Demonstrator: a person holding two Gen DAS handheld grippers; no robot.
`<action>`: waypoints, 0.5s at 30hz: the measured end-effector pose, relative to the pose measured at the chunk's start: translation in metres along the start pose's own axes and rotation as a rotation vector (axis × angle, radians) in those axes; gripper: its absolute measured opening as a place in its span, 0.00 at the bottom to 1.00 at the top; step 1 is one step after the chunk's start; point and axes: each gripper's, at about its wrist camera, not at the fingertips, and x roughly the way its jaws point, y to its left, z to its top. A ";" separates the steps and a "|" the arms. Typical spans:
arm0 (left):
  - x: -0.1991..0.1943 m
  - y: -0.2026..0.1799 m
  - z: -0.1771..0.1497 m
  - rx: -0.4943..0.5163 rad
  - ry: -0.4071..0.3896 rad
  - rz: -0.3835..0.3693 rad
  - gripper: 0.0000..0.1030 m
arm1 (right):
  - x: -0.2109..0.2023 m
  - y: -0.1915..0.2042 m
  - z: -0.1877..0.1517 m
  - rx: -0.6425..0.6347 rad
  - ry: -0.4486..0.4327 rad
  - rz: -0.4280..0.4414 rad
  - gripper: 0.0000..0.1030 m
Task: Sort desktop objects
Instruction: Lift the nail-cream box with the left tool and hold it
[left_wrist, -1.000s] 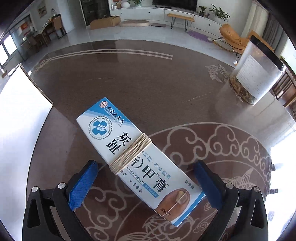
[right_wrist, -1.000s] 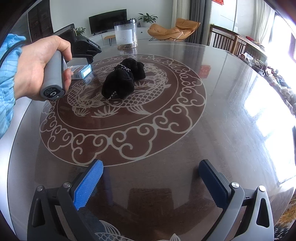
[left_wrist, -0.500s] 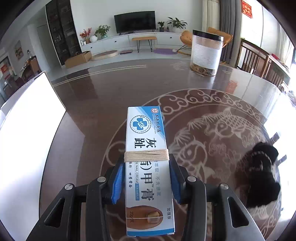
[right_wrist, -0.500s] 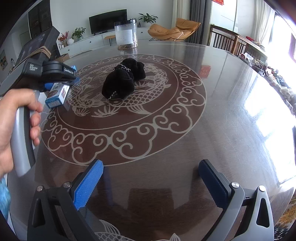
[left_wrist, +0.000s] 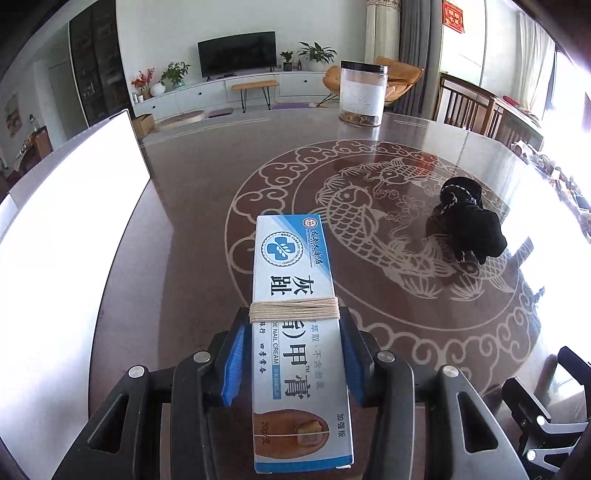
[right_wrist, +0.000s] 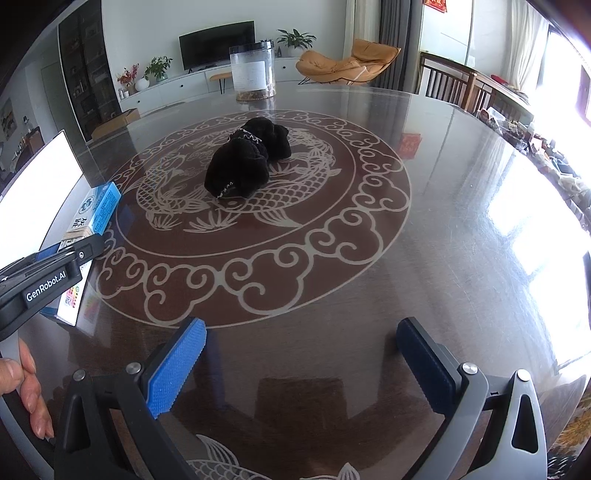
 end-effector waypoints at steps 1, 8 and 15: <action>0.002 0.000 0.002 0.003 0.000 0.005 0.46 | 0.000 0.000 0.000 0.000 -0.001 0.000 1.00; 0.008 0.014 0.001 -0.094 0.034 0.033 0.87 | 0.000 0.000 0.000 0.000 -0.001 -0.001 1.00; 0.009 0.009 -0.005 -0.062 0.055 0.020 1.00 | 0.000 0.001 0.000 0.000 -0.001 -0.001 1.00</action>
